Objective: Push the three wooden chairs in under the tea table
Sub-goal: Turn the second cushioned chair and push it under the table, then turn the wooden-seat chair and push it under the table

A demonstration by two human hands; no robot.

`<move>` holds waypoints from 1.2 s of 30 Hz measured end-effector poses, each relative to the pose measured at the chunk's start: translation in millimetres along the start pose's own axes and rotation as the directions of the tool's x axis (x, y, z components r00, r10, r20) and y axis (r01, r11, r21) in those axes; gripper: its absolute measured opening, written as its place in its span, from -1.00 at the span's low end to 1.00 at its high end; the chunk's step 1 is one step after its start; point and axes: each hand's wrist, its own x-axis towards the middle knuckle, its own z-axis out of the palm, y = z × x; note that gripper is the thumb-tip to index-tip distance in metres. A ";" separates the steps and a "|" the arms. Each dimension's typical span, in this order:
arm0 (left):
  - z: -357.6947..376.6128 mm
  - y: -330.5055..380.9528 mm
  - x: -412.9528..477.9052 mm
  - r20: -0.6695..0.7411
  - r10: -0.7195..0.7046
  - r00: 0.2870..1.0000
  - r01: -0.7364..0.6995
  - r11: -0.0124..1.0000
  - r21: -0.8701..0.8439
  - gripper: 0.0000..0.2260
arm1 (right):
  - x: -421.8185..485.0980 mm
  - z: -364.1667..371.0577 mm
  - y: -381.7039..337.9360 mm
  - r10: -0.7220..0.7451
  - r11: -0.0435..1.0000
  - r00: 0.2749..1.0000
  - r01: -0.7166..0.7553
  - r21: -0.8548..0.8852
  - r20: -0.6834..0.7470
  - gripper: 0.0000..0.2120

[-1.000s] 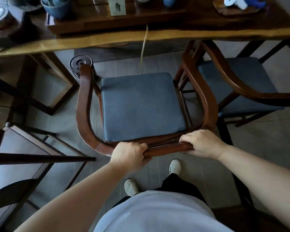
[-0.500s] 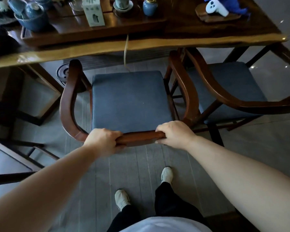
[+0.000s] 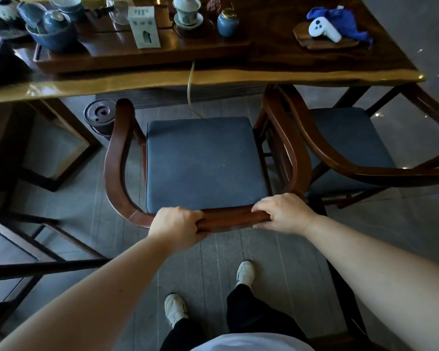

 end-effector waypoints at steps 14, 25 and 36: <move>-5.9 14.3 0.2 0.070 -0.080 0.994 0.084 0.995 -0.061 -0.64 | -4.2 2.3 1.2 0.049 0.999 0.999 -0.050 0.020 0.017 -0.66; -23.0 -2.9 -43.0 -0.239 0.003 0.971 -0.001 1.000 0.010 -0.41 | 38.0 -18.4 -44.5 -0.310 0.946 0.944 0.318 -0.063 0.109 -0.26; -21.6 -50.8 -168.5 -0.202 -0.339 0.919 0.360 0.929 0.079 -0.41 | 92.6 -4.1 -164.9 -0.590 0.754 0.784 0.620 -0.216 0.193 -0.24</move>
